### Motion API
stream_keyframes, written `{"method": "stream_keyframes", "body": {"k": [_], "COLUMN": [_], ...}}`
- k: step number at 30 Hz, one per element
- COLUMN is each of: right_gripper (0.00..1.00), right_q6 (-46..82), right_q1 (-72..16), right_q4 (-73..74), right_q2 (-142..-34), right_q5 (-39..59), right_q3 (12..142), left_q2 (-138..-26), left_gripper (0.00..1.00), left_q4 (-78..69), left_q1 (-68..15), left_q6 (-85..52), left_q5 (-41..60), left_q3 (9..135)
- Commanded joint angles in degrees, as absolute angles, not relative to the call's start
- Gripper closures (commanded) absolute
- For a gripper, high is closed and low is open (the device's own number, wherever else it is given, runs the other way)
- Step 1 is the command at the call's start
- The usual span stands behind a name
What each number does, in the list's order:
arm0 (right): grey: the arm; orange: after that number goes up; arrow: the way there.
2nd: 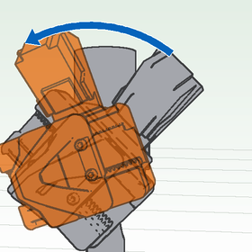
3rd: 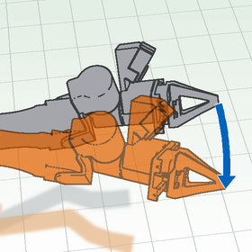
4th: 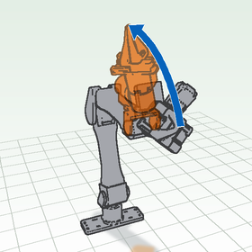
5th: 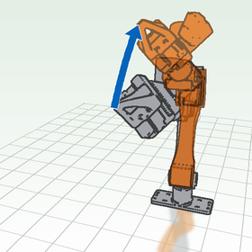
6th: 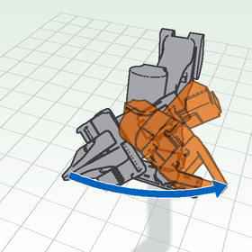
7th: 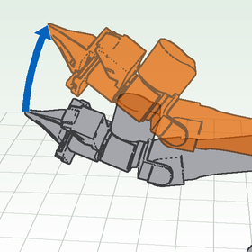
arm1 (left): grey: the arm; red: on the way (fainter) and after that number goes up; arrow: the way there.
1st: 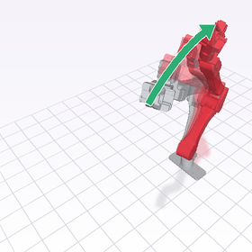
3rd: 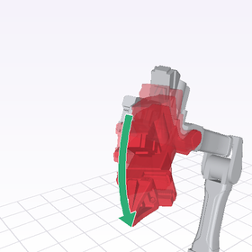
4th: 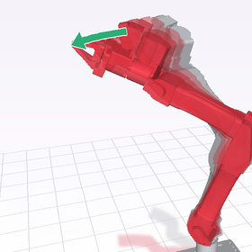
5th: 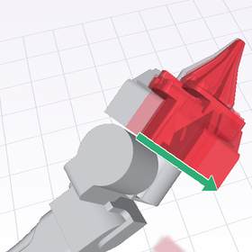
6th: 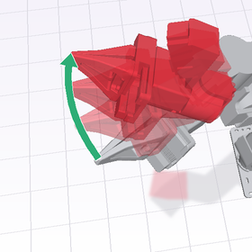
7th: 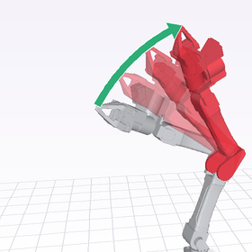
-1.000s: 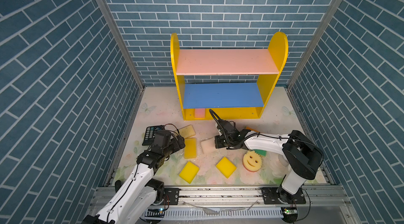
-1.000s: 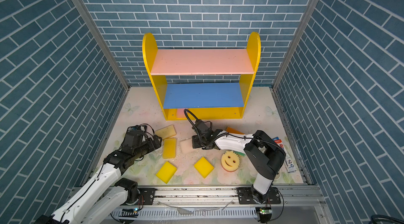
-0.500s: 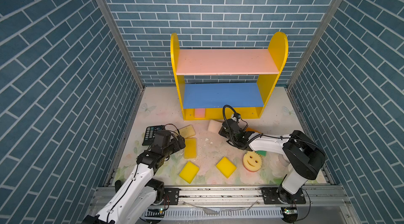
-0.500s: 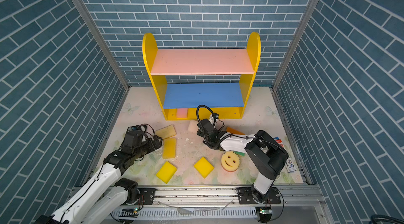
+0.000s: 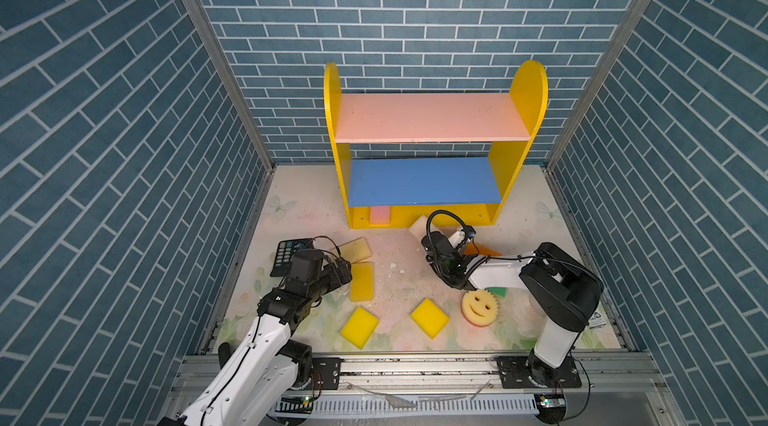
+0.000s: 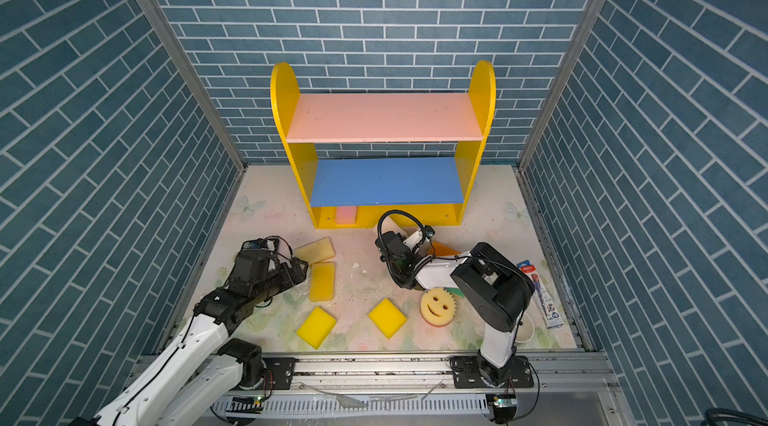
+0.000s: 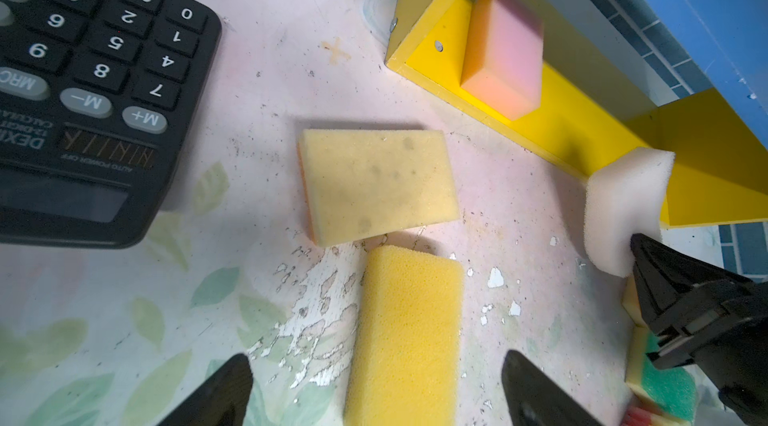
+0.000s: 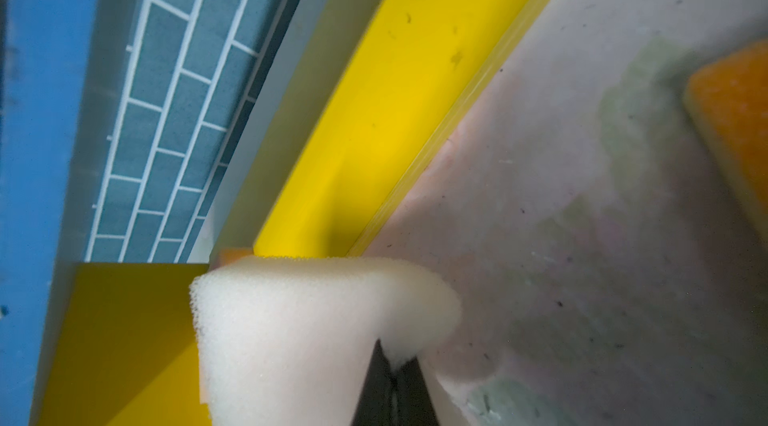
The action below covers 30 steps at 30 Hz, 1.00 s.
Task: Place and organize the cleaning sponges onto the shelf
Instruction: 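Grasp the beige sponge with the right gripper and carry it toward the shelf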
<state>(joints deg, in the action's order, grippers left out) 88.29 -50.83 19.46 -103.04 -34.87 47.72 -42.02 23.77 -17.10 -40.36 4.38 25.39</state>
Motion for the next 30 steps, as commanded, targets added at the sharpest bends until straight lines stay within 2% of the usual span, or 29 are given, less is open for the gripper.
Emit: {"method": "stream_keyframes", "body": {"k": [1, 2, 13, 21, 30], "right_gripper": [1.00, 1.00, 0.58, 0.61, 0.53], "right_q6": [96.9, 97.3, 100.0, 91.5, 87.5], "right_q1": [-50.8, -50.8, -50.7, -50.8, -51.7], "right_q4": [17.1, 17.3, 15.8, 19.4, 25.5], "right_q2": [-105.7, -106.6, -111.6, -110.0, -105.3], "right_q5": [-38.5, -38.6, -38.3, -33.8, -27.7], "right_q3": [51.9, 52.8, 58.3, 56.1, 47.7], "left_q2": [-41.6, -41.5, -39.8, -38.0, -40.2], "left_gripper": [0.05, 0.05, 0.05, 0.05, 0.04], "left_q4": [25.1, 25.2, 27.7, 29.9, 27.5], "left_q1": [-16.7, -16.8, -16.7, -16.7, -16.7], "left_q6": [-40.5, -40.6, -40.1, -39.3, -39.0], "left_q5": [5.0, 5.0, 4.1, 2.1, 1.5], "left_q3": [24.6, 24.4, 24.9, 26.4, 27.1]}}
